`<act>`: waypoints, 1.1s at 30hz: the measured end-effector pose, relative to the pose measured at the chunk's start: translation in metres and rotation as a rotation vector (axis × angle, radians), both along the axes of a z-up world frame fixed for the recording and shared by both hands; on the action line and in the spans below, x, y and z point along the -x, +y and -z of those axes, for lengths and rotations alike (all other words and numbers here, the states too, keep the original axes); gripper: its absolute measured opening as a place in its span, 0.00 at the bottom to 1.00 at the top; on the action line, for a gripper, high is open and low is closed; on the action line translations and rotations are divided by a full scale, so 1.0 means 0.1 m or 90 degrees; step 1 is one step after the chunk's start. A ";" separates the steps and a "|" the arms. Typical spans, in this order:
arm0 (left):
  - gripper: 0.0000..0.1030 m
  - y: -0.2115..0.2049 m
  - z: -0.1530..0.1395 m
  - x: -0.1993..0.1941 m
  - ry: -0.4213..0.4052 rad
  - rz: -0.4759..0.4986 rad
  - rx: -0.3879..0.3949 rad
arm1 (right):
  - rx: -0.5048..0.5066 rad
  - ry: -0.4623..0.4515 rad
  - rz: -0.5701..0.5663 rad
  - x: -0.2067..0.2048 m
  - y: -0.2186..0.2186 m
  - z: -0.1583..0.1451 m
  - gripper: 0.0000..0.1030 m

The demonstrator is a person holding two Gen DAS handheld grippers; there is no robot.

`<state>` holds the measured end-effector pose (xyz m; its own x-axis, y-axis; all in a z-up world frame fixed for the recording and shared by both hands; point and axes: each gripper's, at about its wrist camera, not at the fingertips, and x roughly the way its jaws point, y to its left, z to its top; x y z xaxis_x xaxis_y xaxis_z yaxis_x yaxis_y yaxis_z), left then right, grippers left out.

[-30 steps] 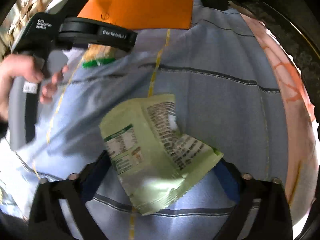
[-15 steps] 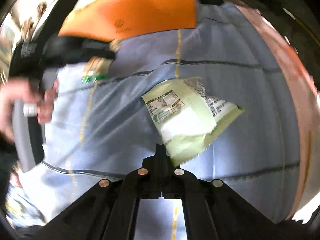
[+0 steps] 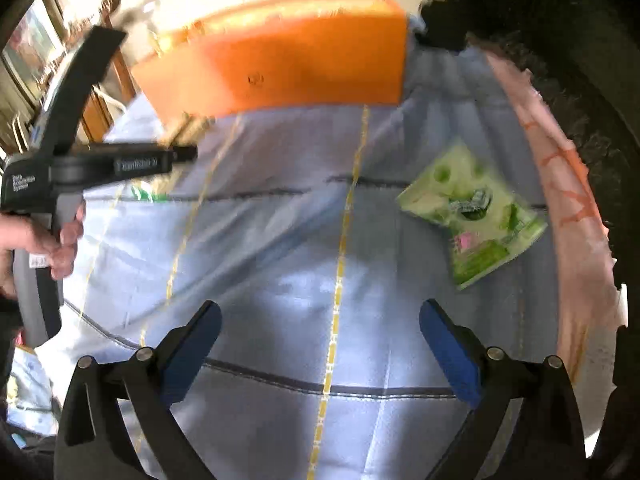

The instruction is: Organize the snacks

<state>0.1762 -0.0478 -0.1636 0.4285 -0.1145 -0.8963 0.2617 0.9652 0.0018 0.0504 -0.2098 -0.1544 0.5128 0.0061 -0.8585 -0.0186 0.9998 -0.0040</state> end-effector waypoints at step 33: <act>0.46 0.22 -0.01 0.04 0.018 -0.012 0.010 | 0.050 0.042 0.198 -0.94 -0.78 0.49 0.97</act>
